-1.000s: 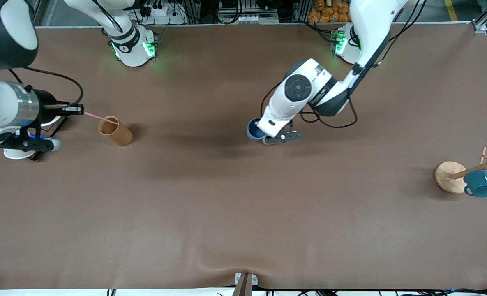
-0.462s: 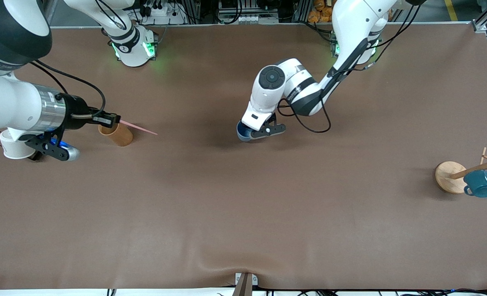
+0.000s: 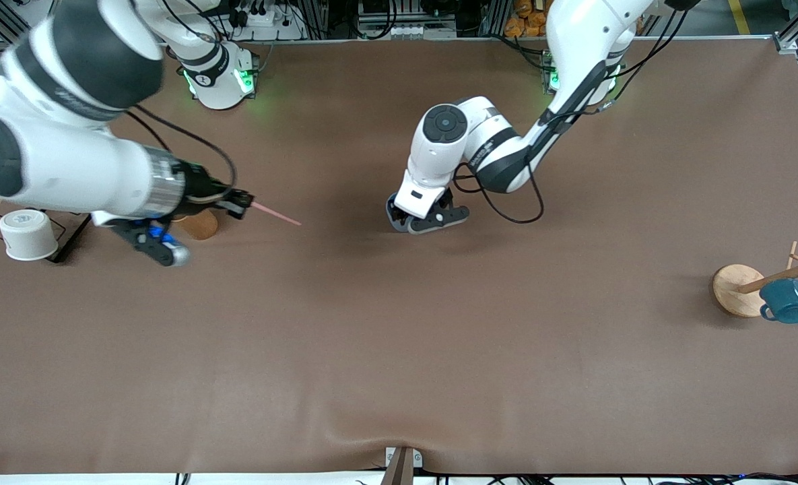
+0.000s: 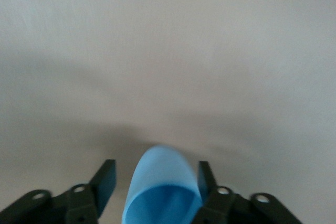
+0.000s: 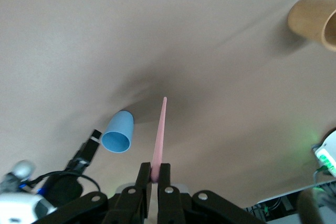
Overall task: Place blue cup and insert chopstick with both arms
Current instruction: 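Set the blue cup down with the left gripper while the right gripper approaches, then lower the pink chopstick into the blue cup and open the right gripper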
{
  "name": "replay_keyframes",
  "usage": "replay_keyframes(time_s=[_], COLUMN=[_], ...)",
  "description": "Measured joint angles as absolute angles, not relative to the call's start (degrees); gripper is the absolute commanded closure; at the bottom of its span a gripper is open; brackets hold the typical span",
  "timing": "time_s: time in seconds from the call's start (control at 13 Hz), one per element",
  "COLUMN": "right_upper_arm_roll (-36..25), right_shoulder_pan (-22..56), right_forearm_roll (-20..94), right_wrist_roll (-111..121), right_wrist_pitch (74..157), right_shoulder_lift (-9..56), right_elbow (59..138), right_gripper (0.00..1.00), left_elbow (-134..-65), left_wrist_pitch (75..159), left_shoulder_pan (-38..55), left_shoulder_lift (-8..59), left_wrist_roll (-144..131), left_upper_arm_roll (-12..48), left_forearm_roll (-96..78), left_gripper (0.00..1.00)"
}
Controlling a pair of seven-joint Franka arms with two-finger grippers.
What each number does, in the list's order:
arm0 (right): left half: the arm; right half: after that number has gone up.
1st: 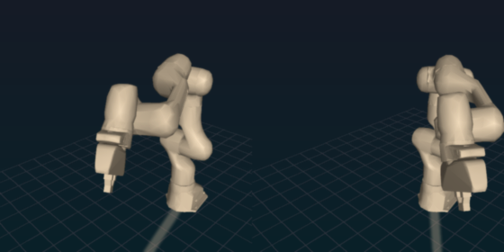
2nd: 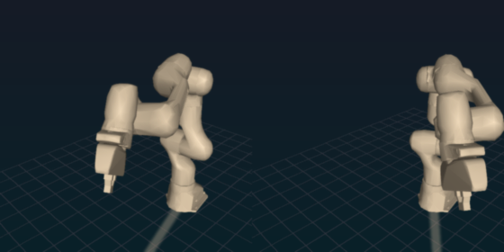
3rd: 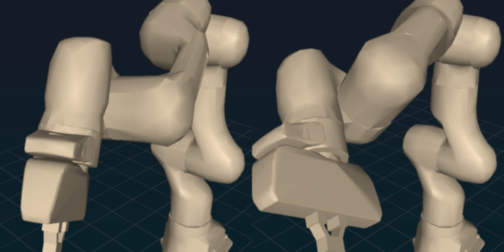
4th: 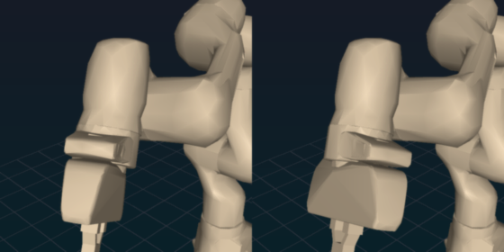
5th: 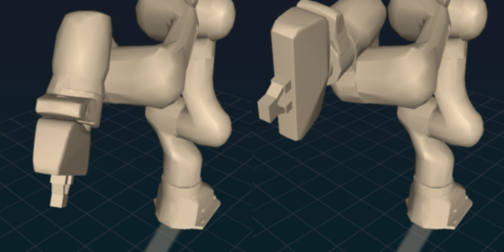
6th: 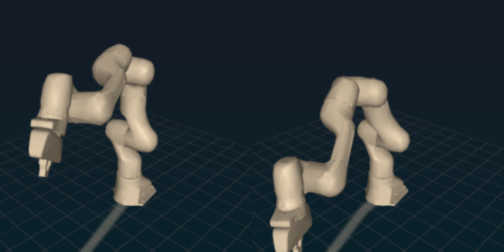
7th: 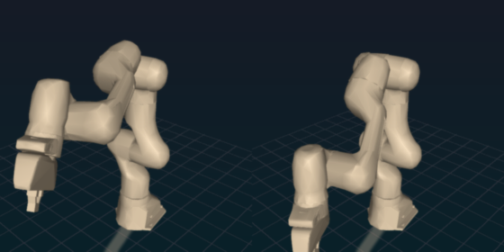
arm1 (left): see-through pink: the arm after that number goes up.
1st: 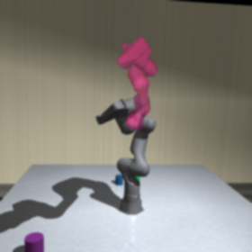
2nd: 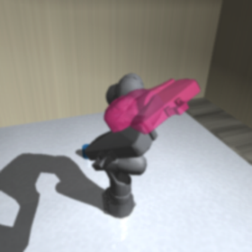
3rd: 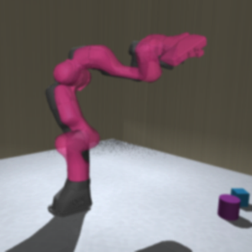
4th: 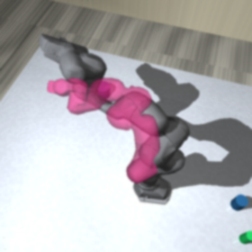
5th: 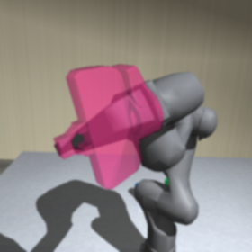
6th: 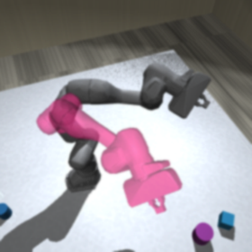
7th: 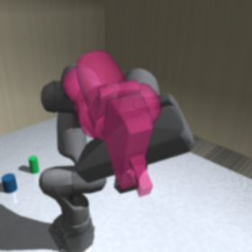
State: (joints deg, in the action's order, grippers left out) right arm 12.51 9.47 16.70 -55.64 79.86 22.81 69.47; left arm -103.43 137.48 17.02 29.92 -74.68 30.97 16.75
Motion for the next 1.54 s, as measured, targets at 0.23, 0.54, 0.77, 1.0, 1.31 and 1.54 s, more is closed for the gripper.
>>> replay_keyframes(time_s=[0.23, 0.54, 0.77, 1.0, 1.31, 1.54], right_upper_arm_roll=[12.7, 12.8, 12.9, 12.9, 12.9, 12.4], right_shoulder_pan=[14.6, 17.2, 20.8, 23.3, 26.2, 26.3], right_forearm_roll=[19.1, 24.4, 24.5, 24.5, 24.5, 24.4], right_wrist_roll=[-65.1, -71.4, -74.6, -75.9, -77.4, -79.9], right_wrist_pitch=[84.0, 90.1, 96.8, 101.3, 107.9, 108.2], right_shoulder_lift=[24.0, 24.7, 24.9, 25.3, 26.4, 27.3], right_elbow=[70.5, 72.9, 77.4, 81.2, 85.7, 86.5], right_gripper=[1.00, 1.00, 1.00, 1.00, 0.00, 0.00], left_elbow=[-98.9, -94.0, -93.5, -93.4, -93.3, -93.2], left_wrist_pitch=[129.2, 121.0, 119.7, 117.1, 112.8, 110.2], left_shoulder_pan=[13.5, 9.3, 3.1, -2.2, -7.9, -11.9], left_shoulder_lift=[25.5, 22.1, 19.4, 17.0, 14.1, 11.9], left_wrist_roll=[-74.1, -66.9, -59.5, -49.4, -38.1, -29.9], left_upper_arm_roll=[31.0, 30.8, 30.9, 30.9, 31.0, 31.0], left_forearm_roll=[16.8, 16.8, 15.8, 12.1, 11.0, 7.7], left_gripper=[0.00, 0.00, 0.00, 0.00, 0.00, 0.00])
